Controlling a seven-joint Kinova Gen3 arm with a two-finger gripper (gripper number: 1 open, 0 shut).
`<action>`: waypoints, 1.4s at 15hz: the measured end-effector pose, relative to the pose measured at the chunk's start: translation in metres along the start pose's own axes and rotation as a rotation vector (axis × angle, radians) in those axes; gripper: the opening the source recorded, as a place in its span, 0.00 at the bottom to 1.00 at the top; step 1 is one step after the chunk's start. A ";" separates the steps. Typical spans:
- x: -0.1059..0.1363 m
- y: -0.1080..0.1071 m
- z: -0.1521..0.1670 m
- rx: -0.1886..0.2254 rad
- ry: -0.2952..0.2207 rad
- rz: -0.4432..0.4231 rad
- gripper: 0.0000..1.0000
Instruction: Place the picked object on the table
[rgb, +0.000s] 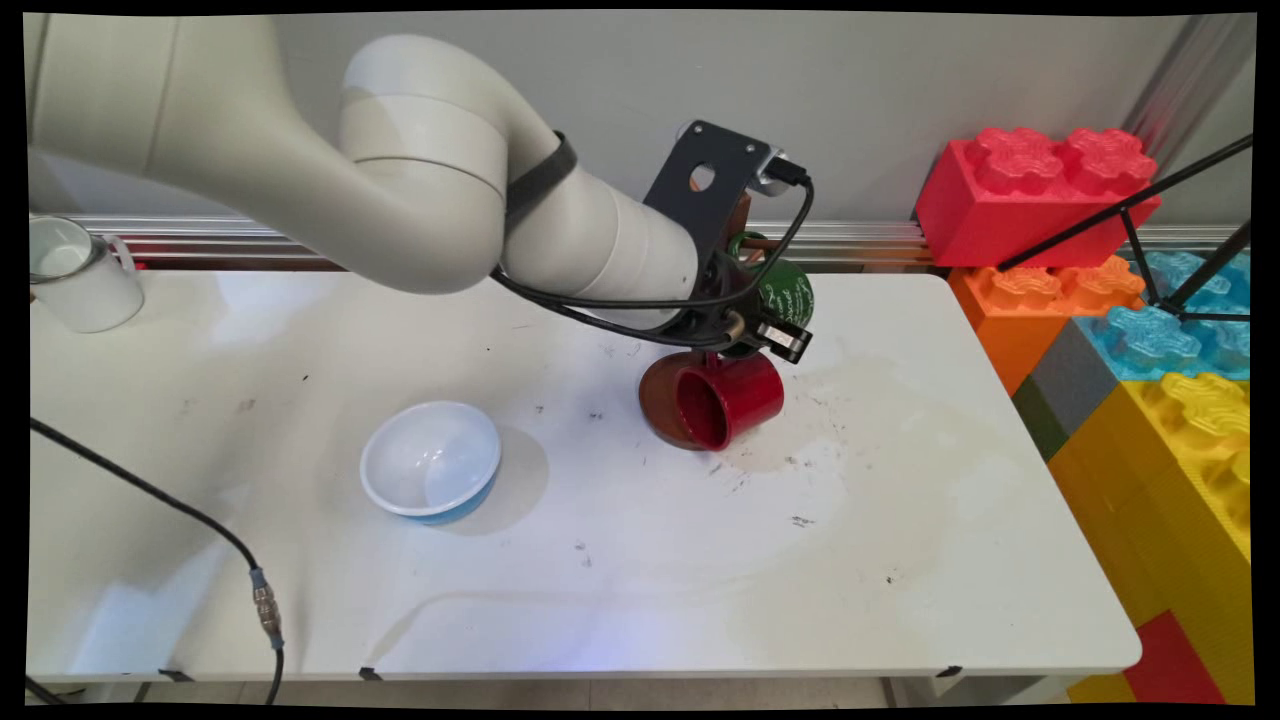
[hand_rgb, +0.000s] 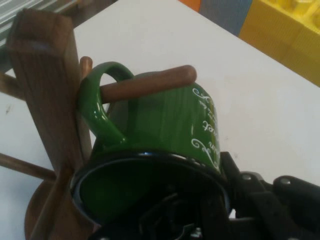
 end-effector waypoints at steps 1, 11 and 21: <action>0.000 -0.001 -0.001 -0.002 0.002 0.004 0.00; 0.002 -0.016 -0.011 -0.004 0.013 0.041 0.00; 0.005 -0.020 -0.020 -0.038 0.032 0.086 0.00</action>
